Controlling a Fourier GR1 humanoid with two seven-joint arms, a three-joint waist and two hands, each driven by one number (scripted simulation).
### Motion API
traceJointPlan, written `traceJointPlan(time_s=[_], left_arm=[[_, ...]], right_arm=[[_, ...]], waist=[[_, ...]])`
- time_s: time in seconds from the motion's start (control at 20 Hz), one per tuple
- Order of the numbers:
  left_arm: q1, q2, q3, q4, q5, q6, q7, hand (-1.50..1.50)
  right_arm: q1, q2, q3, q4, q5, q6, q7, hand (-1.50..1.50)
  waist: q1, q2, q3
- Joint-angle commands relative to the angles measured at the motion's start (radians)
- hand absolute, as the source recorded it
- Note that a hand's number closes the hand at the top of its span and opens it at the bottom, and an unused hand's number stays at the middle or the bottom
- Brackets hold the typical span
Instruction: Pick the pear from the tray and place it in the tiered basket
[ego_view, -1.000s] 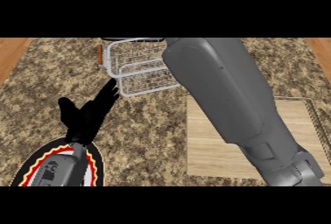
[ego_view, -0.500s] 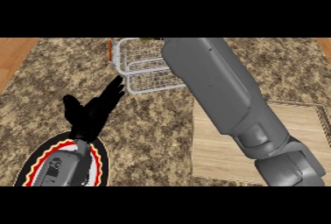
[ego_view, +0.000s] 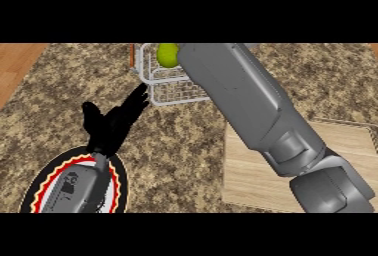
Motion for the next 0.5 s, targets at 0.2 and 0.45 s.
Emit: traceJointPlan(time_s=[0.2, 0.45], left_arm=[[0.060, 0.001, -0.004, -0.023, -0.013, 0.005, -0.025, 0.00], [0.047, 0.000, 0.026, -0.031, 0.000, 0.030, 0.017, 0.00]], right_arm=[[-0.072, 0.000, 0.056, 0.083, -0.068, -0.278, -0.074, -1.50], [-0.075, 0.000, -0.080, 0.128, -0.115, -0.358, -0.042, -1.50]], waist=[[-0.017, -0.015, 0.000], [-0.082, -0.024, 0.002]])
